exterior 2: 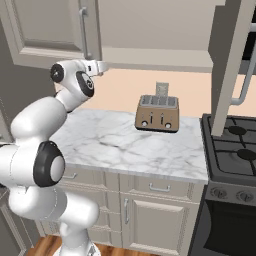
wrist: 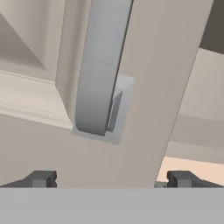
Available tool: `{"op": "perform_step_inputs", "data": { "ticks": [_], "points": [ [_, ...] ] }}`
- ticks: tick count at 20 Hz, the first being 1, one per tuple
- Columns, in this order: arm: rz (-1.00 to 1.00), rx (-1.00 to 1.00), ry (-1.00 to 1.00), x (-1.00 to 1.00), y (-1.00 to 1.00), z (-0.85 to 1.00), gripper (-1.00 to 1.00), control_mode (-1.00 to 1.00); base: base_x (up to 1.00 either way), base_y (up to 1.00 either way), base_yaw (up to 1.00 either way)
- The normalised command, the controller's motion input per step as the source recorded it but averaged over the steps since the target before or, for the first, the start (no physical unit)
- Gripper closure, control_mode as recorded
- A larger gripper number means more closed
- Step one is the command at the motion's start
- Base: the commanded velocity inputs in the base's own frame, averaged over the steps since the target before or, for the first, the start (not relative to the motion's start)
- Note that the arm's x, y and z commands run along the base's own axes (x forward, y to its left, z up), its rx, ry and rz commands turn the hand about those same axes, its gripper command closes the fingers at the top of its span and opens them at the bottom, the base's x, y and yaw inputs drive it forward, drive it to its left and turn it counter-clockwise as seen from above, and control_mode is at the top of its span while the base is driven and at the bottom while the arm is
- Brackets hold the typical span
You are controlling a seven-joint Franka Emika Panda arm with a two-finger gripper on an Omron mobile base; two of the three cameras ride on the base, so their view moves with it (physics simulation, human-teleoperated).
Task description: Open the cabinet. Pick the dish brush and place it next to the sink. Then close the cabinet.
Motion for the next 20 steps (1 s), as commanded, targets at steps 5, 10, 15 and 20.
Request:
{"op": "perform_step_inputs", "data": {
  "ticks": [5, 10, 15, 20],
  "points": [
    [0.08, 0.00, 0.05, 0.32, -0.12, 0.01, -1.00, -1.00, 0.00, 0.00, 0.00],
    [0.08, 0.00, 0.00, 0.41, -0.12, 0.00, -1.00, -1.00, 0.00, 0.00, 0.00],
    [0.07, 0.00, 0.00, 0.41, -0.05, 0.00, -1.00, -1.00, 0.00, 0.00, 0.00],
    [0.05, 0.00, 0.00, 0.45, -0.01, 0.00, -1.00, -1.00, 0.00, 0.00, 0.00]
  ]
}}
